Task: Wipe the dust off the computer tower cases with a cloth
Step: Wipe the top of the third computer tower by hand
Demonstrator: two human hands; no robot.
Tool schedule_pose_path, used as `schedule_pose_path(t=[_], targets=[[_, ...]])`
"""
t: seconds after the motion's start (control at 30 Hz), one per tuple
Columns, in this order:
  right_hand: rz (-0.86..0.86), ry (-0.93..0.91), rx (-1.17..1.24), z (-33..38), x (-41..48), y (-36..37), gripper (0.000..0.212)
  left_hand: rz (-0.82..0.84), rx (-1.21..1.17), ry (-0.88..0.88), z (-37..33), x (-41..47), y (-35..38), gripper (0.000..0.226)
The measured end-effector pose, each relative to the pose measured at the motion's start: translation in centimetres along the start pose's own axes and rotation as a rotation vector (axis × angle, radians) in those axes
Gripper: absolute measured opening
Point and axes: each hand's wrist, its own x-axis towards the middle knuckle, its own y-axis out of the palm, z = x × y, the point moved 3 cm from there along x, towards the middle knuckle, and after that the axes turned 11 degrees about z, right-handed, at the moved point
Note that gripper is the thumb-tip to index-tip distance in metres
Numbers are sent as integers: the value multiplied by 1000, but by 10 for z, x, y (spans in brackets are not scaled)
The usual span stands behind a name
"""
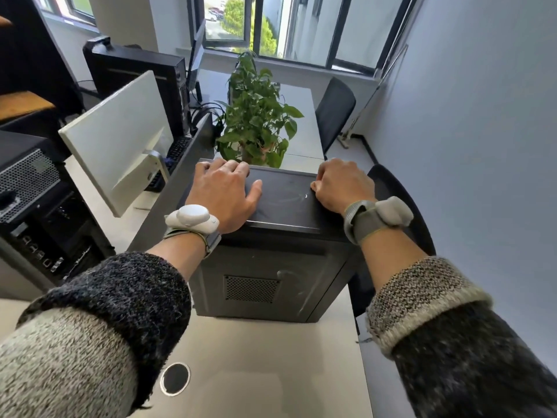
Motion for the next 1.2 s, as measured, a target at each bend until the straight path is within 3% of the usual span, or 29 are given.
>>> schedule_pose_path(t=[0.23,0.5,0.73,0.97,1.2], targets=[[-8,-50,-33,-6,-24,10,19,-13,-11,-6,0,-2,0,56],[13,33,68,2,32,2,26,-26,-15,16,-1,-2,2,51],[30,-44,18,-12,8,11,20,-31,-23,10,0,-3,1,52],[-26,-19,12,0,45,4,19,-29,-28,14,-1,-3,-1,50],[11,-99,37,-11,7,14,16,-47,-27,-1,2,-4,1,50]])
